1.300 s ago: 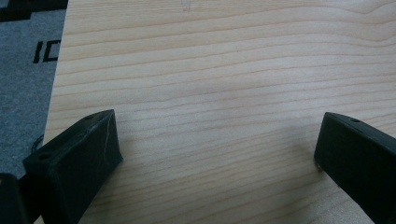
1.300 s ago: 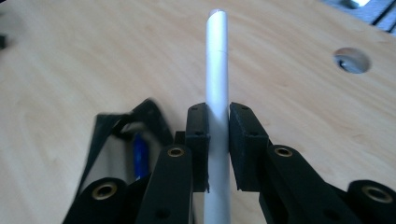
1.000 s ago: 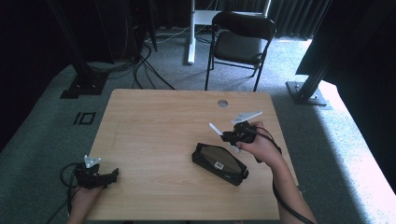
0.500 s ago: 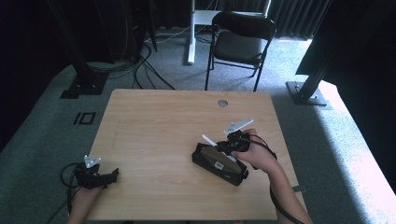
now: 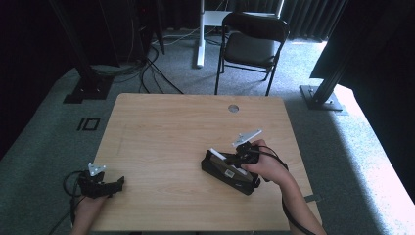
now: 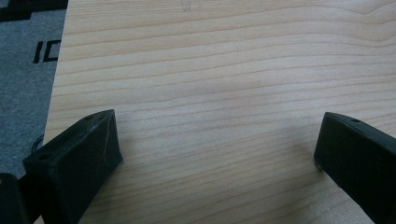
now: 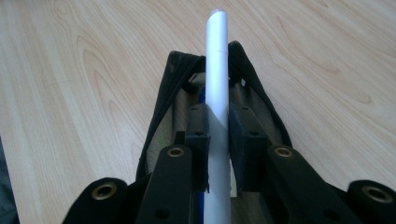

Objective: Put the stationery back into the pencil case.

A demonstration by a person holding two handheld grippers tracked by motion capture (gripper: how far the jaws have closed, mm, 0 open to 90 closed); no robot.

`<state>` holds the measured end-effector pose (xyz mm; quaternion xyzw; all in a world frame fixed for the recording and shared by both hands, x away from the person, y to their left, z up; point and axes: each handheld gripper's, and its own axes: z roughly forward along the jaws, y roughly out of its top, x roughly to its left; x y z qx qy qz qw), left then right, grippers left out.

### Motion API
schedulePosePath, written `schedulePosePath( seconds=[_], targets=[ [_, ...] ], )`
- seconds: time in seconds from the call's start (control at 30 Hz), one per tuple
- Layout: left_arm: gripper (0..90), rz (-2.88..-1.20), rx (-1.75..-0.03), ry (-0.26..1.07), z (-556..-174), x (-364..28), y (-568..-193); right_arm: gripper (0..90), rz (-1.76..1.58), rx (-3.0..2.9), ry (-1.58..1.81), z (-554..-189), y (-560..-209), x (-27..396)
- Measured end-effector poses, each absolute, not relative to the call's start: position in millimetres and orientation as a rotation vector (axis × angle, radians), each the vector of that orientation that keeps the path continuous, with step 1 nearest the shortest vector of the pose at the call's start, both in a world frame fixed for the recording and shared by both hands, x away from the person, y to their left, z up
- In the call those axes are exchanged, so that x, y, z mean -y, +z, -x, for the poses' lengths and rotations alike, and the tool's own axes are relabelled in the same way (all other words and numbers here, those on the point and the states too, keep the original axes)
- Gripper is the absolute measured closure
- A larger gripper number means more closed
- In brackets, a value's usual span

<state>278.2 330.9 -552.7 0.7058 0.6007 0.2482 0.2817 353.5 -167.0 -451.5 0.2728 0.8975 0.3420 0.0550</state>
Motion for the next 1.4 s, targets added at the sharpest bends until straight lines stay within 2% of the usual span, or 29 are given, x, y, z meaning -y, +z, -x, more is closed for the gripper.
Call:
schedulePosePath(
  seconds=[1.4],
  targets=[
    [0.6,-1.89,-1.609,0.665,-278.2,-330.9,-552.7,78.3,-0.819,-2.865,0.783,-359.1,-491.6,141.3]
  ],
)
